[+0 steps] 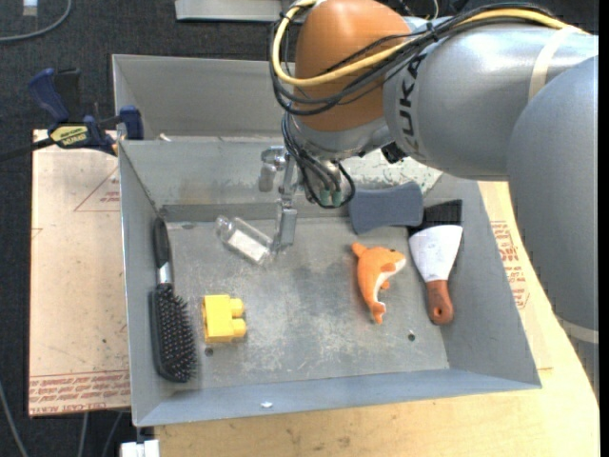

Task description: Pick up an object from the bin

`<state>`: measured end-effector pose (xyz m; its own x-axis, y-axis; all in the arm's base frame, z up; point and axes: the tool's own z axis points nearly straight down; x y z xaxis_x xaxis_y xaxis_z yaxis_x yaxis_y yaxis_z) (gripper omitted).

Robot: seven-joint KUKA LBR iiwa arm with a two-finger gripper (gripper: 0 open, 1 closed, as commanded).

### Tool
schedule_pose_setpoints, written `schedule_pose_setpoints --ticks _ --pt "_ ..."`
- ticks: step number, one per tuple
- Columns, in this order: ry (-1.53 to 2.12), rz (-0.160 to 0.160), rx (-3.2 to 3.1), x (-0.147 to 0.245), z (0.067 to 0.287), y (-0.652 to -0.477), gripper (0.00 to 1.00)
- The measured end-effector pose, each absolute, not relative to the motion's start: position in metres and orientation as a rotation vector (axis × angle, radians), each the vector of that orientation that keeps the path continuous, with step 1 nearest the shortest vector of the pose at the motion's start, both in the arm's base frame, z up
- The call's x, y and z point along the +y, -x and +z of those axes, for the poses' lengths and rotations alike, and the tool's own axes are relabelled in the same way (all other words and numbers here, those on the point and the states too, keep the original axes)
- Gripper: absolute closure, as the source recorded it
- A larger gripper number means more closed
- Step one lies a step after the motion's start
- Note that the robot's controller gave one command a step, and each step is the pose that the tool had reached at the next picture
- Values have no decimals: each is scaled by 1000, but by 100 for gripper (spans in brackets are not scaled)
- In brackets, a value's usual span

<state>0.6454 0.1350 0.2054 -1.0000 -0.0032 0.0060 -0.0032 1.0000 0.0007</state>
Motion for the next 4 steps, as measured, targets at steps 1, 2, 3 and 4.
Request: schedule_pose_setpoints --ticks 1,2,3,4 --pt "-2 -3 -3143 134 211 -647 0" --pt "-95 -3 -3148 138 184 -641 0" --pt "-72 -5 -3144 127 144 -640 0" --pt "33 -9 -3155 152 85 -632 100"
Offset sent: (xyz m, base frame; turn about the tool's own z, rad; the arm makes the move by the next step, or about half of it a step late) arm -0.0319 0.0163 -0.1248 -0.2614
